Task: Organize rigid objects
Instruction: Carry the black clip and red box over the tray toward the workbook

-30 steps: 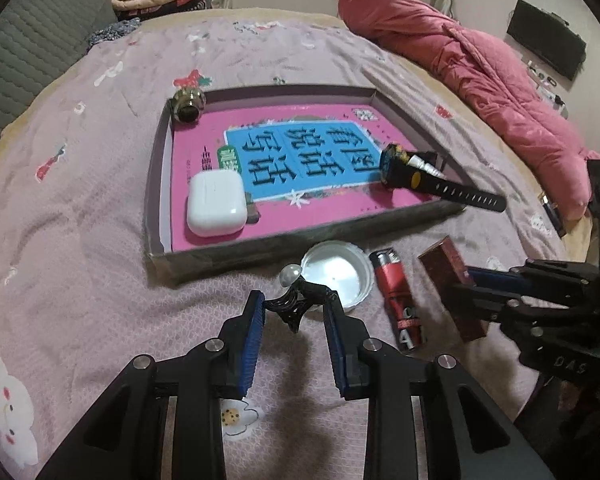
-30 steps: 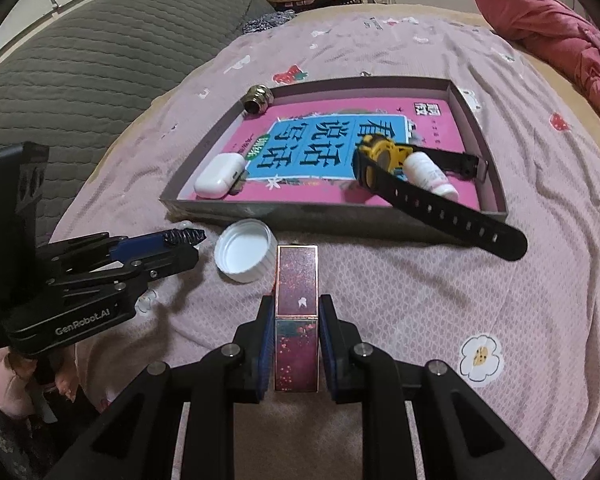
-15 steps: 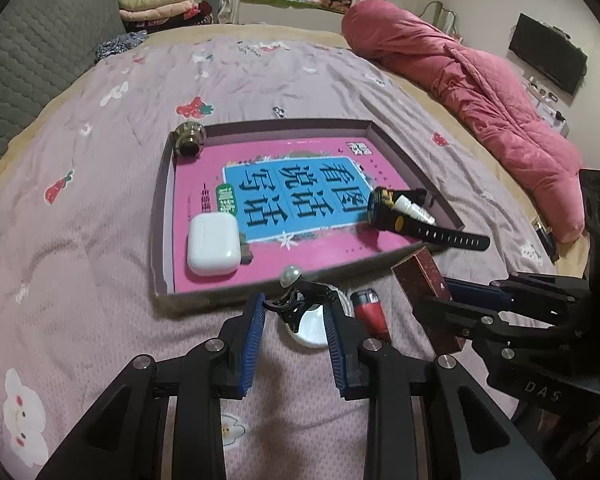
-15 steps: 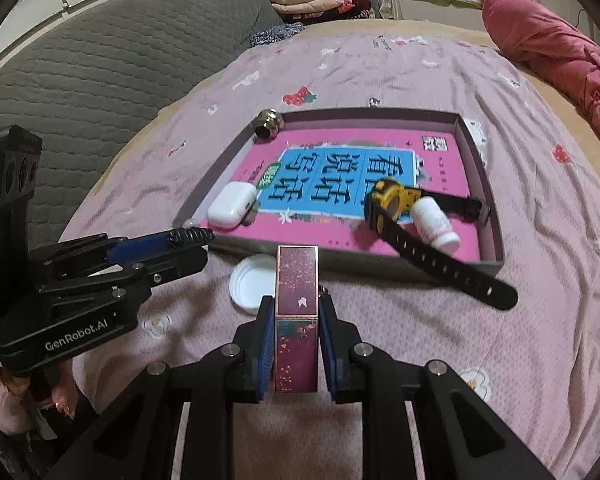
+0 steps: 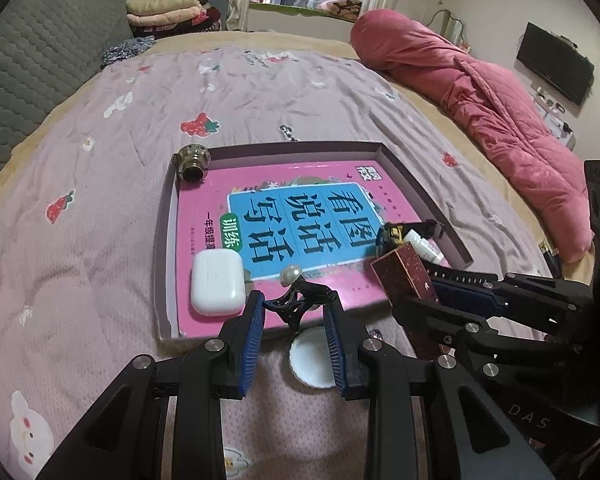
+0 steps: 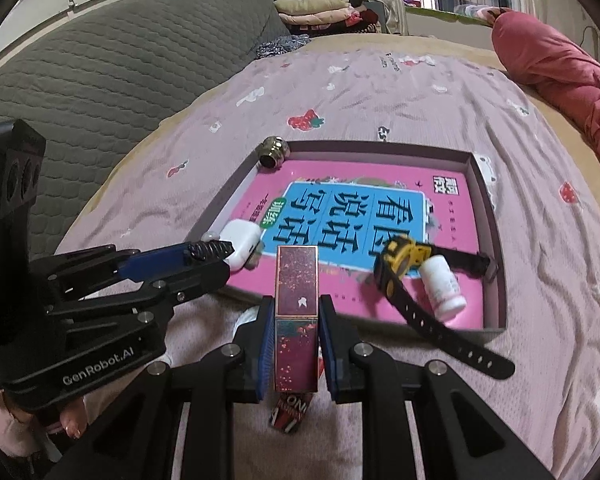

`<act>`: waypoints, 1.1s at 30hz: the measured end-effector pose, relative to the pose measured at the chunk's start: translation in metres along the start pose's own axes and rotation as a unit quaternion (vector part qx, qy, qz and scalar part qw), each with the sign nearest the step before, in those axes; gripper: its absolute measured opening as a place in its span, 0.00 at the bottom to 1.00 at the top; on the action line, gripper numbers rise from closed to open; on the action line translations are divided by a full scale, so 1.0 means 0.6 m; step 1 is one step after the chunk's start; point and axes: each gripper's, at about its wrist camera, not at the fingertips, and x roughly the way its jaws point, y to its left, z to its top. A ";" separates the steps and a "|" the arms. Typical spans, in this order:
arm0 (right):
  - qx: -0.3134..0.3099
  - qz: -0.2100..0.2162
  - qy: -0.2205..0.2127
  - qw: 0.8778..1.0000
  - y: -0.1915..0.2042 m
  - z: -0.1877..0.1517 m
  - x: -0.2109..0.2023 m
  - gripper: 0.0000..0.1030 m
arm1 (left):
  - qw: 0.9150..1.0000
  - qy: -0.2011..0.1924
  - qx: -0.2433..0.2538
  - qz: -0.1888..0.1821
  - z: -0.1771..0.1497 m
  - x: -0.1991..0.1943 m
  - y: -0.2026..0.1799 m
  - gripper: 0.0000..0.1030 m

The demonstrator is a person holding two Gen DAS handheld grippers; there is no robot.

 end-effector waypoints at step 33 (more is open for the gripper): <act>0.009 -0.009 0.002 1.000 -0.033 0.063 0.053 0.21 | 1.000 0.006 -0.006 0.006 0.061 0.063 0.020 0.30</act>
